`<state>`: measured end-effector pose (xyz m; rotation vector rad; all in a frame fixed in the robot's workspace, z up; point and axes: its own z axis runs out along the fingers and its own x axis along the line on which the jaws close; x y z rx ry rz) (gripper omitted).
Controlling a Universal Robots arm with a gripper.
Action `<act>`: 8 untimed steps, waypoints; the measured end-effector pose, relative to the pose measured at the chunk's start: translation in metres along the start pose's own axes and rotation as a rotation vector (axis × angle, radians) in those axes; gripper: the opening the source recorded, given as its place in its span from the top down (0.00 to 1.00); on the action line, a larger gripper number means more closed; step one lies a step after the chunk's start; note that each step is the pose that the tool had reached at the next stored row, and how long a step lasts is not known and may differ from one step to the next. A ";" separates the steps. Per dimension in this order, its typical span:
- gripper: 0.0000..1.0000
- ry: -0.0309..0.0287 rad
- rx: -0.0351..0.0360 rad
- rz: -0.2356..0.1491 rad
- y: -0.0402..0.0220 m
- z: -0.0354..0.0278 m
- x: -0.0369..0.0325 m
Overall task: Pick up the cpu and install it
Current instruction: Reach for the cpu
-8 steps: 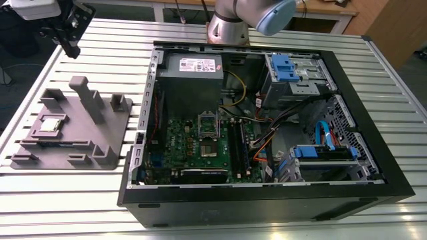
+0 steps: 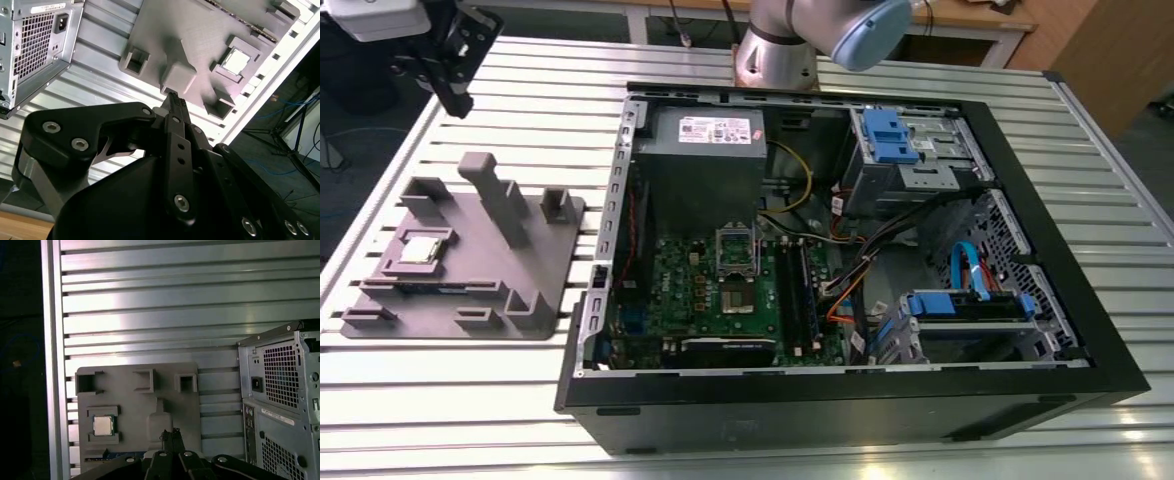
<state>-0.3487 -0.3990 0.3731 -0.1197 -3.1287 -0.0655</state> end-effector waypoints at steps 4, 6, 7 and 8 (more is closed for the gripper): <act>0.89 0.0000 0.0000 0.000 -0.0003 0.0005 0.0042; 0.89 0.0000 0.0000 0.000 -0.0005 0.0007 0.0059; 0.89 0.0001 0.0001 0.000 -0.0005 0.0008 0.0067; 0.89 0.0001 0.0001 0.000 -0.0006 0.0009 0.0075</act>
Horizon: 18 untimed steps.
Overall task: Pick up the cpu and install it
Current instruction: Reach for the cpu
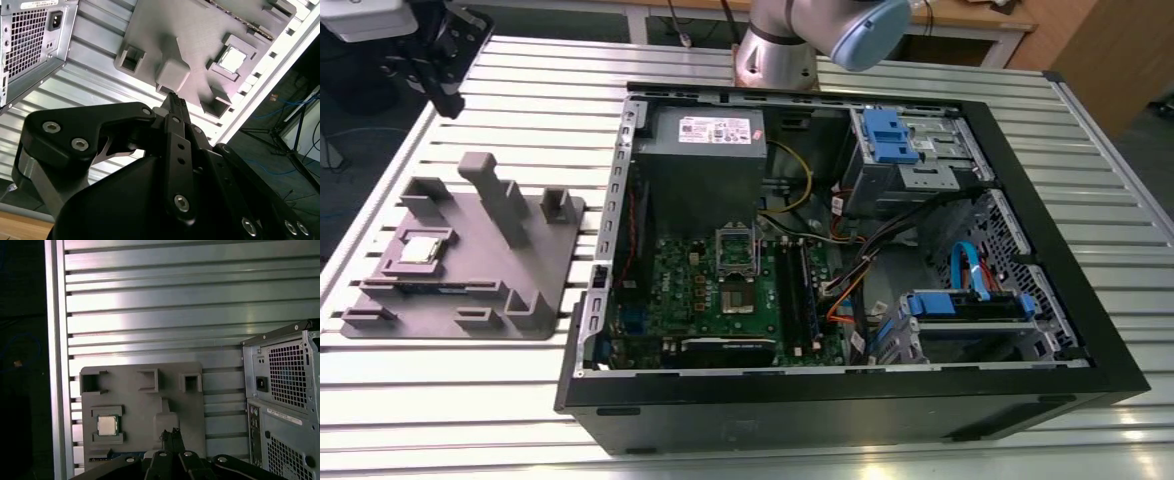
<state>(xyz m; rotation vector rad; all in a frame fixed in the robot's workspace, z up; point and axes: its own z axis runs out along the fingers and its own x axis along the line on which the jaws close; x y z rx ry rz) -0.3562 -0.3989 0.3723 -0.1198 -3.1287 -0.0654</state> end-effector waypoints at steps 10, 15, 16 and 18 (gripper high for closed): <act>0.89 0.0000 0.0000 0.000 -0.0005 0.0006 0.0058; 0.89 -0.0001 -0.0001 0.000 -0.0005 0.0007 0.0059; 0.89 -0.0001 -0.0001 0.000 -0.0005 0.0007 0.0059; 0.89 -0.0001 -0.0001 0.000 -0.0006 0.0008 0.0062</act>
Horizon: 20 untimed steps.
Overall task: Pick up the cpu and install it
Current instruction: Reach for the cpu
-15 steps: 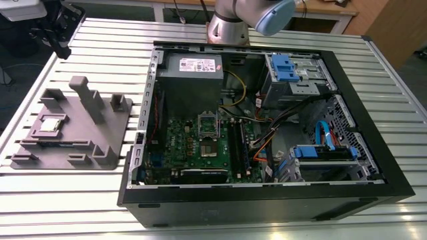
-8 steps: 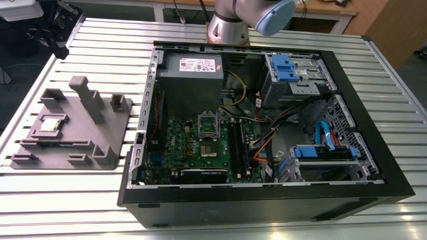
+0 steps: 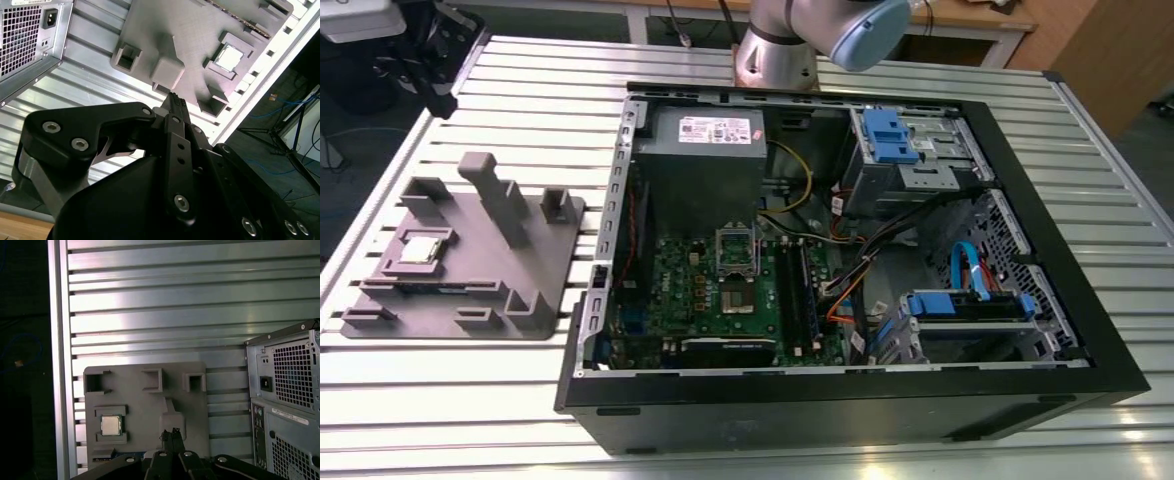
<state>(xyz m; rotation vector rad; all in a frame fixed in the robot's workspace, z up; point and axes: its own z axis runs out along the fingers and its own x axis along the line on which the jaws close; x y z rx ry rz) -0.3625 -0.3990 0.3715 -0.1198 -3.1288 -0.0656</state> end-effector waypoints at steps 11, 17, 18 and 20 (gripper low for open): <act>0.89 0.0001 0.0001 0.000 -0.0065 0.0047 0.0094; 0.89 0.0000 0.0000 0.000 -0.0110 0.0101 0.0167; 0.89 0.0001 0.0001 0.000 -0.0115 0.0110 0.0180; 0.89 0.0000 0.0000 0.000 -0.0125 0.0130 0.0205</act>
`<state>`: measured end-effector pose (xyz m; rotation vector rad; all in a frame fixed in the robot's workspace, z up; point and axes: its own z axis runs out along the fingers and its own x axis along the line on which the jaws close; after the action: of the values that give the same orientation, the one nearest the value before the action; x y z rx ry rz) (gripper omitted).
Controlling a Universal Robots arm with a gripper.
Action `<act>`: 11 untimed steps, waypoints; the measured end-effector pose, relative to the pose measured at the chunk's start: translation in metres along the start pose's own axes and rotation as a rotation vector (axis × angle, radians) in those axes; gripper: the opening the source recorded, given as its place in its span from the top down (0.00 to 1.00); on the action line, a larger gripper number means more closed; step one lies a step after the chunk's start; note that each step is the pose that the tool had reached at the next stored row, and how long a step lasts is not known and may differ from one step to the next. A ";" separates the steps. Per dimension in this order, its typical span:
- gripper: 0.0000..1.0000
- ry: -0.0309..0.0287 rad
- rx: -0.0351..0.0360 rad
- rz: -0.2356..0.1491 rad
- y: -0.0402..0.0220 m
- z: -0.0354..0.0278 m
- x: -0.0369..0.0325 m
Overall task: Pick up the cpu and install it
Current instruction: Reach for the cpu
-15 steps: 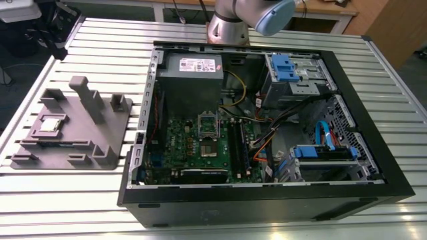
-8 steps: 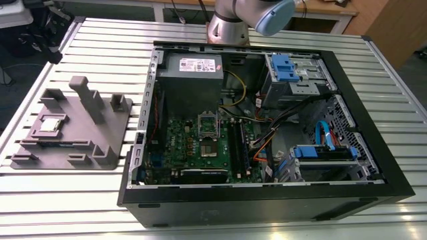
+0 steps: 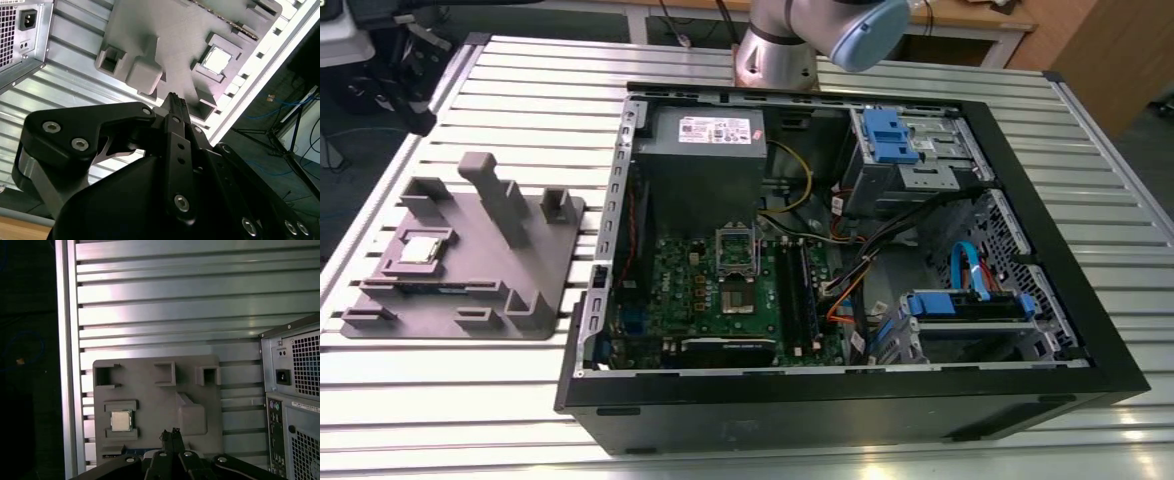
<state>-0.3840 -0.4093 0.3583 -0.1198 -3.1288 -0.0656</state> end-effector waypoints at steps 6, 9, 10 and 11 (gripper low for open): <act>0.89 0.0001 0.0001 0.000 -0.0026 0.0046 0.0089; 0.89 0.0001 0.0001 0.000 -0.0039 0.0069 0.0140; 0.89 0.0001 0.0001 0.000 -0.0044 0.0076 0.0156; 0.89 0.0001 0.0001 0.000 -0.0048 0.0084 0.0172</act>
<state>-0.4016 -0.4124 0.3499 -0.1198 -3.1287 -0.0655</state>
